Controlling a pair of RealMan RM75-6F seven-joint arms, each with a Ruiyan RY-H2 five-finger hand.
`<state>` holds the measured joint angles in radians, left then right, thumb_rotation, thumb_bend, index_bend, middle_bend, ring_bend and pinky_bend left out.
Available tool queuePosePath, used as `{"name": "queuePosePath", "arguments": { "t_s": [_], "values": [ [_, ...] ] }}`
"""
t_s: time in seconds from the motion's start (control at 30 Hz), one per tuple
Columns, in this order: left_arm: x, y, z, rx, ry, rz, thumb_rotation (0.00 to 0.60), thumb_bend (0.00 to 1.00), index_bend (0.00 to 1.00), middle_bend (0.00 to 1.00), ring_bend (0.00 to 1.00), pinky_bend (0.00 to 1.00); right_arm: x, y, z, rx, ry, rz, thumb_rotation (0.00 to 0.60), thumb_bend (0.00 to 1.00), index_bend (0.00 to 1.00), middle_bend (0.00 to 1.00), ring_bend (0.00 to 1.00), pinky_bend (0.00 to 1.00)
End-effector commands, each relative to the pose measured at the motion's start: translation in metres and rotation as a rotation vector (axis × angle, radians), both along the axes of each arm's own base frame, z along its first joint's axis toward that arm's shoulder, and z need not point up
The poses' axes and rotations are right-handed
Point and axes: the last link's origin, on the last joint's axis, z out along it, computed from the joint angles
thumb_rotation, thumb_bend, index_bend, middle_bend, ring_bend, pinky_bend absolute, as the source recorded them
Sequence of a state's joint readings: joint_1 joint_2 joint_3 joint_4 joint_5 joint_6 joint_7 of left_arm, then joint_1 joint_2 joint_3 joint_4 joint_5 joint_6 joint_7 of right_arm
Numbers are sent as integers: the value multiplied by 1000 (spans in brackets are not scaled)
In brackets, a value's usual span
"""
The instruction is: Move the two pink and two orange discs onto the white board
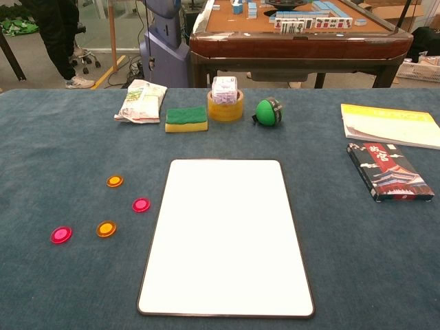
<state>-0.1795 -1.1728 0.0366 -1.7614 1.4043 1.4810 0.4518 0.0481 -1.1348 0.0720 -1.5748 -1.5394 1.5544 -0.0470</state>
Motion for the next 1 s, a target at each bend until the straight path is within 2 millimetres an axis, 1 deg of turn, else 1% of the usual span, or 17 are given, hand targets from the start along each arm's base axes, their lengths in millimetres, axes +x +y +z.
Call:
{"name": "queuePosePath", "arguments": {
  "t_s": [0.03,0.4,0.67,0.73,0.77,0.87,1.0],
  "values": [
    [0,0,-1,-7,6,-1,600,22,341,497,502,732,0,1,0,-4,-1,2,600,0,263,313,344,627],
    [-1,0,-6,-30,4,-2,600,22,342,497,502,732,0,-1,0,7,0,1,600,0,262,313,343,627],
    [8,12,-18,-93,-50,-47,600,22,348,496,513,732,0,5,3,-10,-10,1,600,0,263,313,343,627],
    [16,16,-22,-136,-67,-76,600,22,348,505,556,732,2,7,4,-20,-12,13,600,0,263,313,343,627],
    [23,19,-25,-171,-85,-97,600,22,348,521,587,732,2,8,4,-24,-12,15,600,0,263,313,343,627],
    [41,28,-28,-247,-98,-153,600,22,349,573,633,740,2,9,4,-23,-12,18,600,0,263,313,343,627],
    [59,41,-35,-297,-94,-207,600,22,360,691,728,822,2,9,4,-22,-12,18,600,0,263,313,344,627]
  ]
}}
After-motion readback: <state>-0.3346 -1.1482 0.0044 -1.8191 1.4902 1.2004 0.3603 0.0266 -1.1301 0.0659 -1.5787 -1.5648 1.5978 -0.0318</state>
